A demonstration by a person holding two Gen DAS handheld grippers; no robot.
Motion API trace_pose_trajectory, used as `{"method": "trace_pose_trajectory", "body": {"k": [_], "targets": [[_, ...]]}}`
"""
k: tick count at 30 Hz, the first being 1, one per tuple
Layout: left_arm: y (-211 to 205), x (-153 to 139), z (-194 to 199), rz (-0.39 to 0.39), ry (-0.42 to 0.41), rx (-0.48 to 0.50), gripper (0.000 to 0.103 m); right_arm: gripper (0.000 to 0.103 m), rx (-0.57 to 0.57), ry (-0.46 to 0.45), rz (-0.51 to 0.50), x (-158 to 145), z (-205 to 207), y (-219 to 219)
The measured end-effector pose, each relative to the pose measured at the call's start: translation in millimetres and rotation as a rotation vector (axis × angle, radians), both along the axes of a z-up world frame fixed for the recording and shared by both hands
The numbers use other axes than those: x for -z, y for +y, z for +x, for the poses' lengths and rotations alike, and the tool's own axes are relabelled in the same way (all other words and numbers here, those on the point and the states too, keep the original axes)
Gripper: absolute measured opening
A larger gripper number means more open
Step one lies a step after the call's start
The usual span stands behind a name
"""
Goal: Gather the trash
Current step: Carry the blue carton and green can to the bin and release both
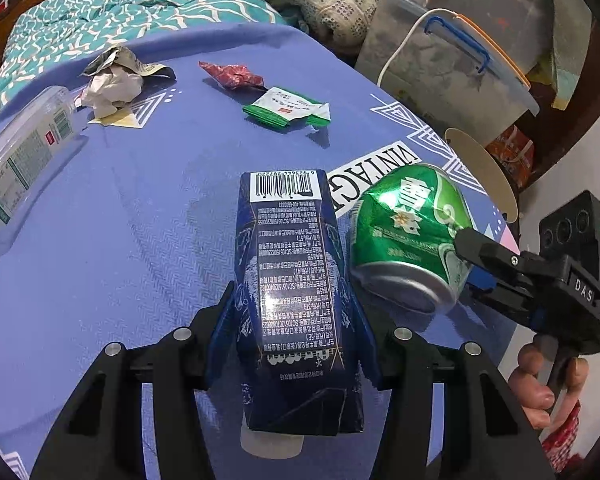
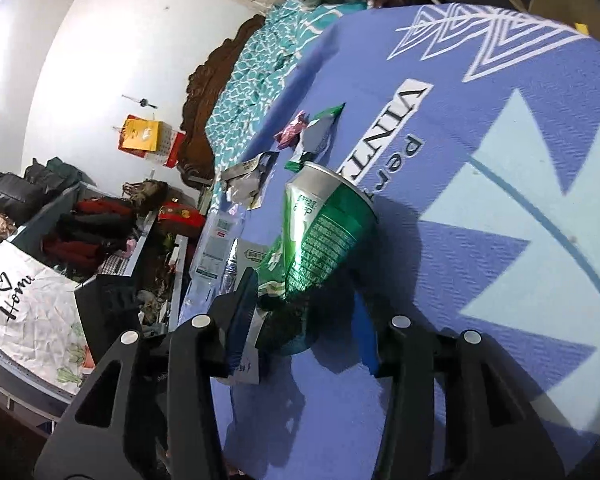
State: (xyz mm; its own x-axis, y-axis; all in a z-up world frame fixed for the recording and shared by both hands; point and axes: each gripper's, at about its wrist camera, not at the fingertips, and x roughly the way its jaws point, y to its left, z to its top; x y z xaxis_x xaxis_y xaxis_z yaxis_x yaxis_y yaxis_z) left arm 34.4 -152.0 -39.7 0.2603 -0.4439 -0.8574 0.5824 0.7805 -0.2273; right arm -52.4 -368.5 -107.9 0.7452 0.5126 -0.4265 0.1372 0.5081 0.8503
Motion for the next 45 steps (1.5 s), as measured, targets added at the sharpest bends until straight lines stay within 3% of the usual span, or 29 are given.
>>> {"method": "trace_pose_trajectory", "body": {"k": [2,10,17,31,38,45], "targets": [[-1,1,0,0.003,0.005,0.003,0.049,0.029,-0.034,-0.01,0.056,2,2,3],[-10,-1,-13,0.092,-0.082,-0.007,0.048,0.02,-0.007,-0.058,0.036,-8,-14,1],[-28,-21,-23,0.116,-0.205,0.031,0.048,0.017,0.129,-0.081,-0.055,-27,-43,-33],[-157,-32,-29,0.146,-0.304,0.267,0.048,0.017,0.404,-0.107,-0.09,-37,-95,-144],[-224,-30,-25,0.134,-0.285,0.366,0.048,0.017,0.503,-0.092,-0.116,-33,-109,-195],[-301,-28,-16,0.035,-0.148,0.476,0.048,0.017,0.573,-0.034,-0.193,-26,-113,-230]]}}
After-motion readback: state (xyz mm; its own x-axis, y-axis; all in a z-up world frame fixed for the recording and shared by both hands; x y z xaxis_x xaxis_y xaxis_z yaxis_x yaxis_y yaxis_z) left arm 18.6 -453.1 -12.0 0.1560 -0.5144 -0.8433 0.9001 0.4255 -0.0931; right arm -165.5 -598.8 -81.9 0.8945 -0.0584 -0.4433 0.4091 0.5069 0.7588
